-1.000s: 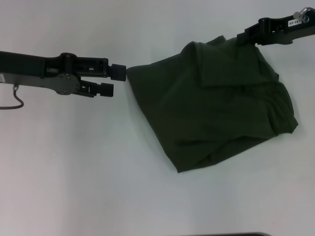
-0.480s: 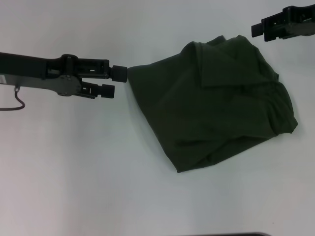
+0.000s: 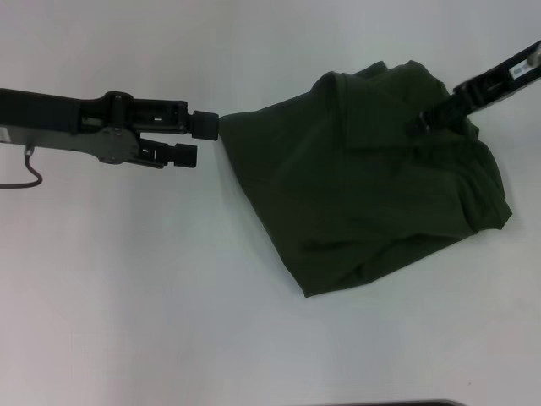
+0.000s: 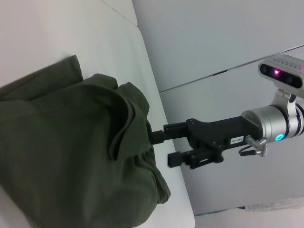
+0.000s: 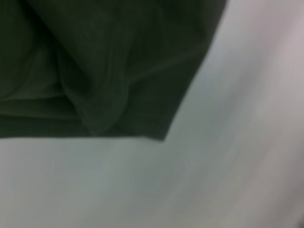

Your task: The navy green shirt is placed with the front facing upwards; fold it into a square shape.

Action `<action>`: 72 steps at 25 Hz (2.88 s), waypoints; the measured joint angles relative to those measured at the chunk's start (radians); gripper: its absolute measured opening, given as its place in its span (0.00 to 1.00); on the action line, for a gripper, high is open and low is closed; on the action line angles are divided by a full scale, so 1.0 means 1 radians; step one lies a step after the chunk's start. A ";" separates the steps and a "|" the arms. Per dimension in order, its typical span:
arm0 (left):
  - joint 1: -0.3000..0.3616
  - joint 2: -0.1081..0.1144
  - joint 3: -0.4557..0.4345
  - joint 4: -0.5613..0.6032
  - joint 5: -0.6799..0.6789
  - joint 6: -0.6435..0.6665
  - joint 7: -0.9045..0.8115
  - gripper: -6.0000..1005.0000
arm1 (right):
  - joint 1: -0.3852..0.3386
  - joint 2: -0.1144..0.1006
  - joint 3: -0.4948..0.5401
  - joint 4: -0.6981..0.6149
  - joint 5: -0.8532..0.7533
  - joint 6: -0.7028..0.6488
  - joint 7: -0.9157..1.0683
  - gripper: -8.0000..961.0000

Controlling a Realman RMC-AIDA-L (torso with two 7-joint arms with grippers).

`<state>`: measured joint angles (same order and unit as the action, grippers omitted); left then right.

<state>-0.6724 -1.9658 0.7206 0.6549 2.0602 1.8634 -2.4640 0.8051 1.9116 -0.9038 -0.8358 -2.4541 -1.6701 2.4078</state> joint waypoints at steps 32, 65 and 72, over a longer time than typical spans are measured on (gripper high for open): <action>-0.004 0.007 -0.054 -0.002 0.000 0.002 0.002 0.95 | 0.074 0.110 -0.023 -0.023 -0.088 0.181 0.022 0.81; -0.007 -0.001 -0.053 -0.001 0.000 0.013 0.005 0.95 | 0.047 0.085 0.005 -0.130 -0.114 0.165 0.161 0.04; -0.008 -0.001 -0.055 -0.008 0.000 0.013 0.005 0.94 | 0.055 0.094 -0.009 -0.056 -0.125 0.254 0.155 0.03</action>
<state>-0.6804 -1.9666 0.6659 0.6466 2.0601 1.8762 -2.4589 0.8602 2.0058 -0.9124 -0.8917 -2.5795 -1.4164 2.5626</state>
